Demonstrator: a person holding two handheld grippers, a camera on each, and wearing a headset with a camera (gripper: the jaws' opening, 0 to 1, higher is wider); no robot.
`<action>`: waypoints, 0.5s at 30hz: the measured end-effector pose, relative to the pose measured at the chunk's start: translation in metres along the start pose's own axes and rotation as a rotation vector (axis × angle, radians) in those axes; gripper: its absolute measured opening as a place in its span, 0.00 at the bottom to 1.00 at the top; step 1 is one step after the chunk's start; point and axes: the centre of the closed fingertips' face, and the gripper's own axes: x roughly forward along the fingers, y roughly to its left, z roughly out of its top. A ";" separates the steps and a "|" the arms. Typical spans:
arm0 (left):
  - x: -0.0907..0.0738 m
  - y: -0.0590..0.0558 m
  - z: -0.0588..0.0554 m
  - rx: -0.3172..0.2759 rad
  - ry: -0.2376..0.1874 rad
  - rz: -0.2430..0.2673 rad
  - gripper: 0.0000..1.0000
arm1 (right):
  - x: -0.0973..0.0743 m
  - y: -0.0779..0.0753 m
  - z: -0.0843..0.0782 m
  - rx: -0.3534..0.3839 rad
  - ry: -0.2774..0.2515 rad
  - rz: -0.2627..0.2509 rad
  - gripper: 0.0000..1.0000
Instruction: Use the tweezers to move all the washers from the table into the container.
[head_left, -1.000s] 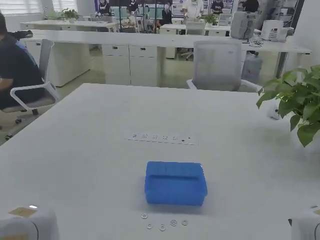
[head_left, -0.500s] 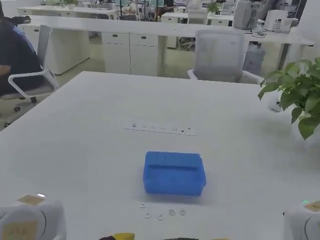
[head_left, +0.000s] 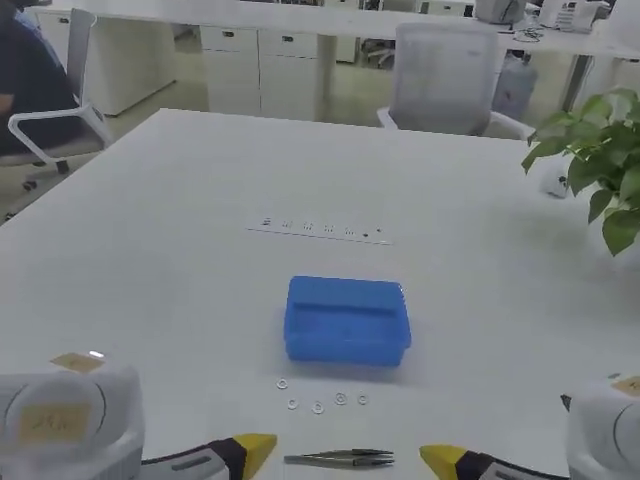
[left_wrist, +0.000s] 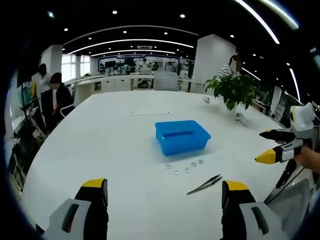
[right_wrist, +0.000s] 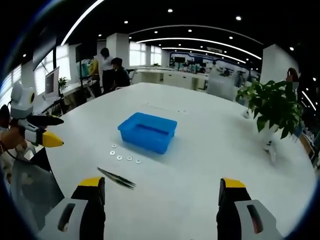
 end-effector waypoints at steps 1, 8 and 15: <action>0.002 -0.001 0.000 0.000 0.003 -0.005 0.96 | 0.001 0.000 0.000 0.006 0.003 0.001 0.92; 0.017 -0.008 -0.002 0.030 0.028 -0.056 0.78 | 0.010 0.008 -0.004 0.027 0.000 0.032 0.83; 0.034 -0.029 -0.013 0.131 0.080 -0.173 0.49 | 0.011 0.010 0.001 0.029 -0.014 0.038 0.73</action>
